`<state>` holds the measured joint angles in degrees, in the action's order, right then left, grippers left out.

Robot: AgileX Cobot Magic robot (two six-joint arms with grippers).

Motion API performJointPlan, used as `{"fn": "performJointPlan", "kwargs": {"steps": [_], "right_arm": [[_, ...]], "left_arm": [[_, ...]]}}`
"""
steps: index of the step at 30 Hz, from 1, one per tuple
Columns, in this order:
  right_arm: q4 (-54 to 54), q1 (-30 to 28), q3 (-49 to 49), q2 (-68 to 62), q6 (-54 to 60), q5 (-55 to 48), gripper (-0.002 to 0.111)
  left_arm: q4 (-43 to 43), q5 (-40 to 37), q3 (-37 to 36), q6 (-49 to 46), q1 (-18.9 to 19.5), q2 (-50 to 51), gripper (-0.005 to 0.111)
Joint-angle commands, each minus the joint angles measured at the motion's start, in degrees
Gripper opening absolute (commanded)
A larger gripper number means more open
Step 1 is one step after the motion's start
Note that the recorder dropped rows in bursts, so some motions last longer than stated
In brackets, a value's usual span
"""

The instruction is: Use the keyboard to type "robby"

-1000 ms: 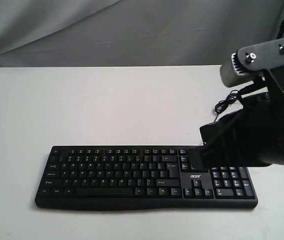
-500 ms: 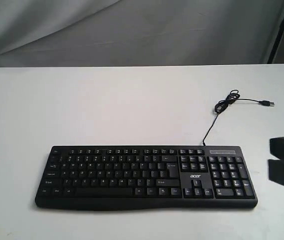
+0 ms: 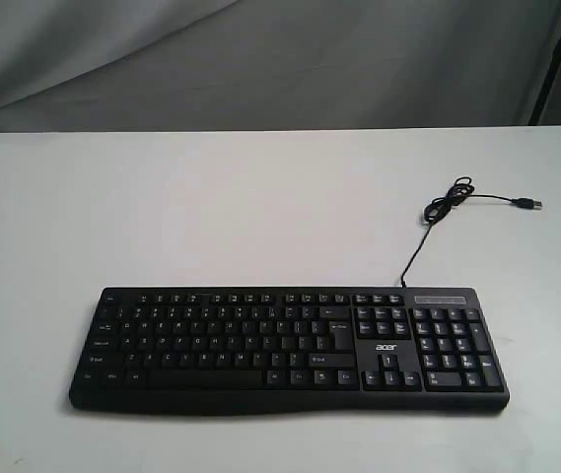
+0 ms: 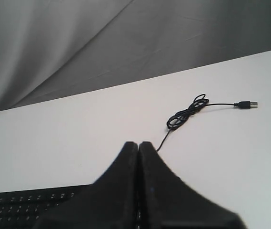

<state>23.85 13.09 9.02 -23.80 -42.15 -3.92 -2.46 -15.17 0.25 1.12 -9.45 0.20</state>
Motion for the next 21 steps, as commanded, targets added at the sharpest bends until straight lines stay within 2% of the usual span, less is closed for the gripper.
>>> {"fn": "performJointPlan", "kwargs": {"steps": [1, 3, 7, 10, 15, 17, 21], "right_arm": [[-3.29, -0.43, -1.49, -0.58, -0.03, 3.92, 0.0], [-7.86, -0.43, -1.96, -0.58, 2.43, 1.81, 0.0], [-18.01, -0.43, -4.06, -0.58, 18.47, 1.44, 0.0], [-21.01, -0.51, -6.0, 0.82, 26.49, 1.55, 0.0], [-21.69, -0.64, -9.02, 5.64, 27.04, 1.39, 0.0], [-21.78, -1.3, -9.02, 7.27, 27.04, -2.67, 0.0], [-21.78, -2.58, -9.02, 7.91, 27.13, -4.22, 0.0]], "left_arm": [[-0.27, 0.42, -0.25, 0.16, -0.36, -0.2, 0.0], [-0.27, 0.42, -0.25, 0.16, -0.36, -0.2, 0.0], [-0.27, 0.42, -0.25, 0.16, -0.36, -0.2, 0.0], [-0.27, 0.42, -0.25, 0.16, -0.36, -0.2, 0.0], [-0.27, 0.42, -0.25, 0.16, -0.36, -0.2, 0.0], [-0.27, 0.42, -0.25, 0.16, -0.36, -0.2, 0.0], [-0.27, 0.42, -0.25, 0.16, -0.36, -0.2, 0.0]]}}
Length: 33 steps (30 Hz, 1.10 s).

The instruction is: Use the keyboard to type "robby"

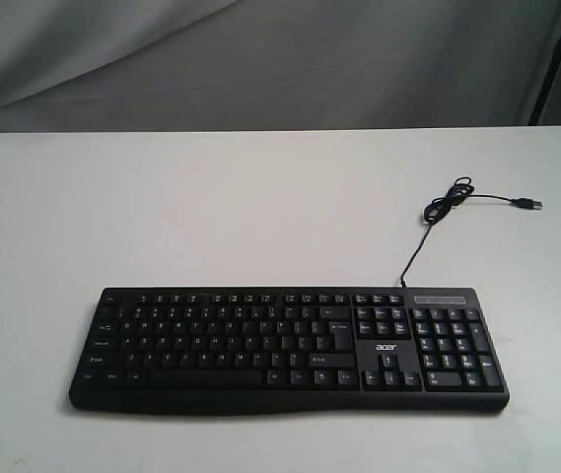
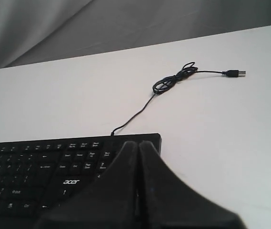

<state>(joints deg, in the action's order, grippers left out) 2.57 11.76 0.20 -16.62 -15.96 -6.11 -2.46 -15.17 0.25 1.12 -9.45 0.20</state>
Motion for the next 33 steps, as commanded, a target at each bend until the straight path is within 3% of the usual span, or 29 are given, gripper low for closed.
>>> {"fn": "performJointPlan", "kwargs": {"steps": [1, 7, 33], "right_arm": [[-0.49, -1.24, -0.2, 0.72, 0.94, -2.6, 0.0], [-1.53, -1.24, -0.2, 0.72, -2.46, -13.72, 0.0], [-2.24, -1.24, -0.2, 0.72, -2.47, -14.03, 0.0]], "left_arm": [[-0.27, 0.42, -0.25, 0.16, -0.36, -0.2, 0.0], [-0.27, 0.42, -0.25, 0.16, -0.36, -0.2, 0.0], [-0.27, 0.42, -0.25, 0.16, -0.36, -0.2, 0.0]]}}
